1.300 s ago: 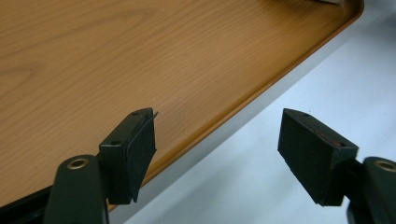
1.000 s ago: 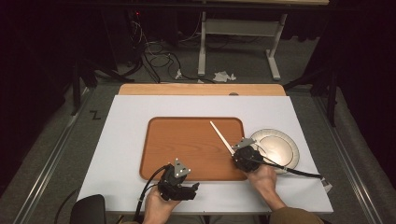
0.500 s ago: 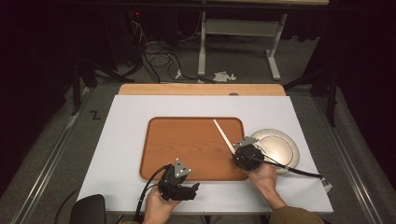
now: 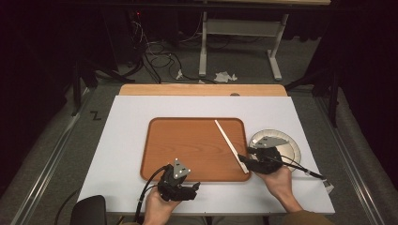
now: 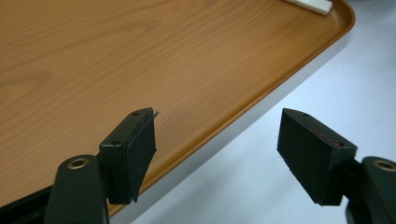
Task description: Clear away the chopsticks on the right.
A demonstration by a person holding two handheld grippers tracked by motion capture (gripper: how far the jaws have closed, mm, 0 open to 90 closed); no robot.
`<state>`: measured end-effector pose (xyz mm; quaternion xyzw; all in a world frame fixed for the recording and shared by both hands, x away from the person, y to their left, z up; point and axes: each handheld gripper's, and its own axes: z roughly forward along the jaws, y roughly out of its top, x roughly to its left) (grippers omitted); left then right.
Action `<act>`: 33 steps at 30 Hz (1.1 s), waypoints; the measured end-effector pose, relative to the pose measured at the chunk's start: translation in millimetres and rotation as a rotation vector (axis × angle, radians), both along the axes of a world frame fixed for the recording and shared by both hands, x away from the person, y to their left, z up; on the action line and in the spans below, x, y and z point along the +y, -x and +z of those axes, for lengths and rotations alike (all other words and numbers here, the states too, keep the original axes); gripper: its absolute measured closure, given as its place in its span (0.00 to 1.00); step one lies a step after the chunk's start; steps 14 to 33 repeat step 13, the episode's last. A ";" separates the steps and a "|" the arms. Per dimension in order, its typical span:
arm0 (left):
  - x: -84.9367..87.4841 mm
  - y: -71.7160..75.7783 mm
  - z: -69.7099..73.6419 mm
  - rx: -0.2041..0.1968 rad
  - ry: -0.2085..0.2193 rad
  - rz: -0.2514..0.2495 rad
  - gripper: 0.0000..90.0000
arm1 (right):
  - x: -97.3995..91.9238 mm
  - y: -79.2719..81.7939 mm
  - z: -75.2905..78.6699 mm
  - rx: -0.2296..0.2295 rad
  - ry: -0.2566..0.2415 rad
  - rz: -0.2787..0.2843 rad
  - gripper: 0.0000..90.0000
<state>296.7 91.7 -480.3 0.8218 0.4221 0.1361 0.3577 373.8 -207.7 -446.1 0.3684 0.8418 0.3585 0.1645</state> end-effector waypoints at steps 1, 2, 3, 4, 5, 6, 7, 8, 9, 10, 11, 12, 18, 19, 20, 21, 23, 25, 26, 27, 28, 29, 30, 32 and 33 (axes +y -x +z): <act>0.2 0.4 0.4 -0.005 0.010 -0.003 0.31 | -3.6 2.1 0.5 -0.003 -0.007 -0.003 0.59; 0.1 0.9 0.8 -0.010 0.021 -0.002 0.31 | -10.4 5.8 1.1 -0.001 -0.019 -0.005 0.59; 0.1 1.1 1.1 -0.014 0.024 -0.002 0.31 | -17.7 8.9 0.8 -0.006 -0.028 0.000 0.59; -0.1 1.4 1.3 -0.017 0.026 -0.002 0.31 | -21.5 11.3 0.4 -0.004 -0.031 -0.003 0.59; -0.1 1.7 1.6 -0.019 0.026 -0.005 0.30 | -26.4 14.8 -0.4 -0.004 -0.032 -0.004 0.59; -0.1 1.9 1.8 -0.024 0.026 -0.006 0.30 | -31.2 17.9 -1.9 -0.007 -0.036 -0.001 0.59; -0.6 2.4 1.9 -0.028 0.033 -0.002 0.30 | -35.8 21.2 -3.5 -0.003 -0.035 -0.001 0.59; -0.3 2.6 2.3 -0.029 0.031 -0.006 0.30 | -39.6 24.5 -5.5 0.002 -0.044 -0.004 0.60; -0.4 2.9 2.6 -0.031 0.034 -0.006 0.30 | -42.6 26.7 -7.5 0.003 -0.046 0.003 0.60; -0.6 3.0 2.6 -0.033 0.039 -0.004 0.30 | -44.4 29.2 -8.8 0.007 -0.037 0.004 0.62; -0.5 2.9 2.8 -0.034 0.039 -0.006 0.30 | -45.3 31.0 -9.7 -0.006 -0.021 0.007 0.62; -0.6 2.9 2.9 -0.035 0.039 -0.006 0.30 | -45.0 32.2 -10.1 -0.010 -0.024 0.013 0.62; -0.4 2.9 3.0 -0.036 0.038 -0.007 0.30 | -44.6 32.5 -10.1 -0.010 -0.033 0.025 0.63; -0.4 2.9 3.0 -0.036 0.038 -0.007 0.30 | -44.6 32.5 -10.1 -0.010 -0.033 0.025 0.63; -0.4 2.9 3.0 -0.036 0.038 -0.007 0.30 | -44.6 32.5 -10.1 -0.010 -0.033 0.025 0.63; -0.4 2.9 3.0 -0.036 0.038 -0.007 0.30 | -44.6 32.5 -10.1 -0.010 -0.033 0.025 0.63; -0.4 2.9 3.0 -0.036 0.038 -0.007 0.30 | -44.6 32.5 -10.1 -0.010 -0.033 0.025 0.63; -0.4 2.9 3.0 -0.036 0.038 -0.007 0.30 | -44.6 32.5 -10.1 -0.010 -0.033 0.025 0.63; -0.4 2.9 3.0 -0.036 0.038 -0.007 0.30 | -44.6 32.5 -10.1 -0.010 -0.033 0.025 0.63; -0.4 2.9 3.0 -0.036 0.038 -0.007 0.30 | -44.6 32.5 -10.1 -0.010 -0.033 0.025 0.63; -0.4 2.9 3.0 -0.036 0.038 -0.007 0.30 | -44.6 32.5 -10.1 -0.010 -0.033 0.025 0.63; -0.4 2.9 3.0 -0.036 0.038 -0.007 0.30 | -44.6 32.5 -10.1 -0.010 -0.033 0.025 0.63; -0.4 2.9 3.0 -0.036 0.038 -0.007 0.30 | -44.6 32.5 -10.1 -0.010 -0.033 0.025 0.63; -0.4 2.9 3.0 -0.036 0.038 -0.007 0.30 | -44.6 32.5 -10.1 -0.010 -0.033 0.025 0.63; -0.4 2.9 3.0 -0.036 0.038 -0.007 0.30 | -44.6 32.5 -10.1 -0.010 -0.033 0.025 0.63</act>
